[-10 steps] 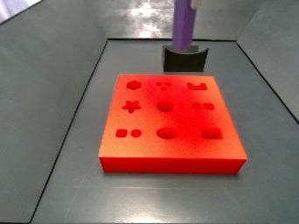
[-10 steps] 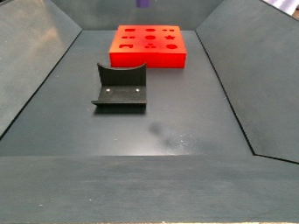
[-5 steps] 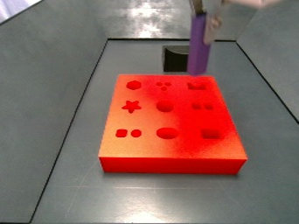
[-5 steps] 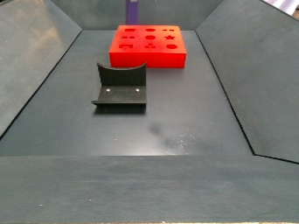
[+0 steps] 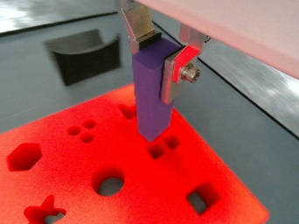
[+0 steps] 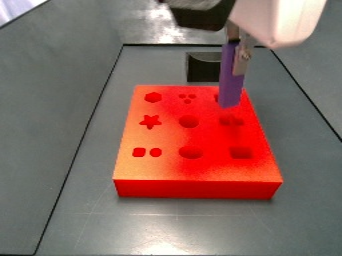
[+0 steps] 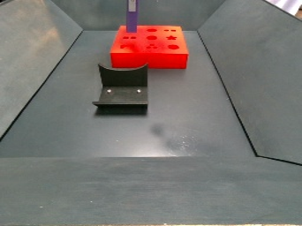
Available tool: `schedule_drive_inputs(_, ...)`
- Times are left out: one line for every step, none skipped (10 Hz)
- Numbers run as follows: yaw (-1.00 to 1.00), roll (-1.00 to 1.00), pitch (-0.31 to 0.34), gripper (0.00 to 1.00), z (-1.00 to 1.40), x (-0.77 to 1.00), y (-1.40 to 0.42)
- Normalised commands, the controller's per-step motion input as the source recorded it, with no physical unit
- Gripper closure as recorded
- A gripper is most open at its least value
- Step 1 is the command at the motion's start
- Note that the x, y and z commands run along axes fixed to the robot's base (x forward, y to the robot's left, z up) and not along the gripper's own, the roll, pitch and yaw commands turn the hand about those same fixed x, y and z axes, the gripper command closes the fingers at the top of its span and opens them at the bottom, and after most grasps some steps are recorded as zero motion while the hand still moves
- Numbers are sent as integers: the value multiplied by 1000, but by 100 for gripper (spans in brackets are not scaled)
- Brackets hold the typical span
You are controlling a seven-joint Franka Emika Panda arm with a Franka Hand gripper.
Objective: Pick up the rectangle object. Move up. Place the rectangle object on the fixture. Regrasp the rectangle object. Move to above the board. Insert the rectangle object.
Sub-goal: Insert the rectangle object.
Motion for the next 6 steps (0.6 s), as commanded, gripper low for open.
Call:
schedule_drive_inputs(-471, 50, 136, 100, -94, 197, -480)
schedule_drive_inputs(-263, 114, 231, 100, -157, 283, -531)
schedule_drive_inputs(-54, 146, 296, 100, -180, 434, -574)
schedule_drive_inputs(0, 196, 354, 100, -269, 563, -569)
schedule_drive_inputs(0, 256, 371, 100, -300, 529, -549)
schedule_drive_inputs(0, 301, 341, 100, -154, 486, -571)
